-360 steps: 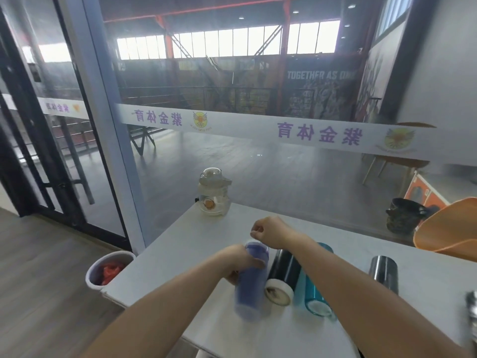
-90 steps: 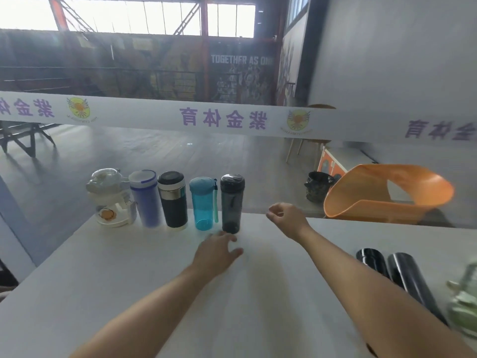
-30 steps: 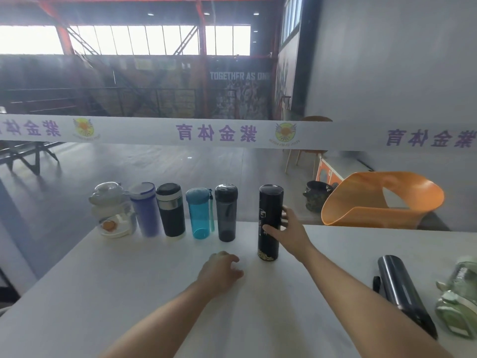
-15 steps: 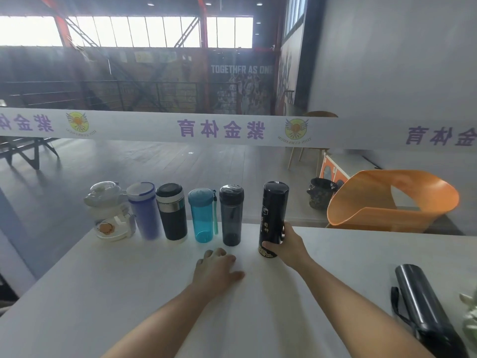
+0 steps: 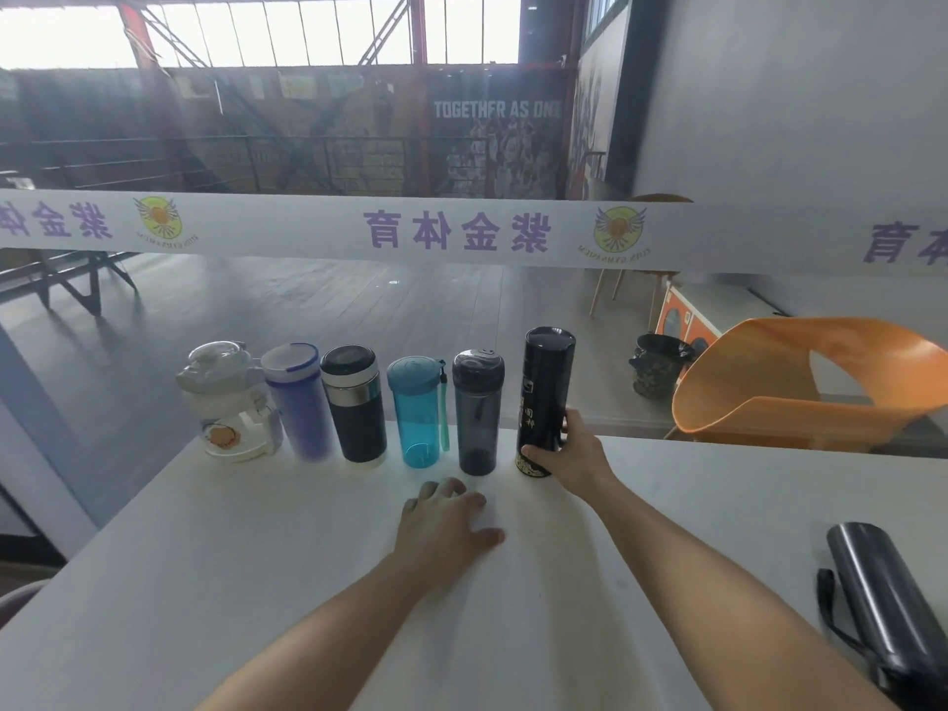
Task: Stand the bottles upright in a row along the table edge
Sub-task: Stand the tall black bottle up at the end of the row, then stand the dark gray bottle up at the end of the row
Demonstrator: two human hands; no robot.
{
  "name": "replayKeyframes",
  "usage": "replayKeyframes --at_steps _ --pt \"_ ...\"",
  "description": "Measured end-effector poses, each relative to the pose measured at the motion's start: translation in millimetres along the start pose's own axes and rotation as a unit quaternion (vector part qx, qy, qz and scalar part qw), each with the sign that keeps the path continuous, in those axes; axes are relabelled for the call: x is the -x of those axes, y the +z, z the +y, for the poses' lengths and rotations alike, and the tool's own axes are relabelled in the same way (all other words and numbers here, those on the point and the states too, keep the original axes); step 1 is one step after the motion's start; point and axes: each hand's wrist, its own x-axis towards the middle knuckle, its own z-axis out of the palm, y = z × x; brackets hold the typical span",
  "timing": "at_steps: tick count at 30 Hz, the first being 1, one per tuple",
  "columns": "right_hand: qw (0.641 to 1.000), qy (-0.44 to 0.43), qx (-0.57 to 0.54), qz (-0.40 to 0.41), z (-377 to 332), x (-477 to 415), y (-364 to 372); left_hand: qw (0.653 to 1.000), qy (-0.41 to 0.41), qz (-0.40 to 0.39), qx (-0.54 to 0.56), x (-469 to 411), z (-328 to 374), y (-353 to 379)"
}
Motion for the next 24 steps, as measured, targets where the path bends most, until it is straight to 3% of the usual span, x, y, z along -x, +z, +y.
replayKeyframes --at_steps 12,18,24 --pt "0.999 0.009 0.043 -0.027 0 23 -21 1.0 -0.009 0.001 0.028 0 20 3" --pt "0.982 -0.016 0.172 0.083 27 67 -126 0.995 0.073 0.018 0.068 1 99 18" --pt "0.955 0.085 0.254 0.13 74 130 -228 0.984 0.168 -0.001 0.061 11 198 44"
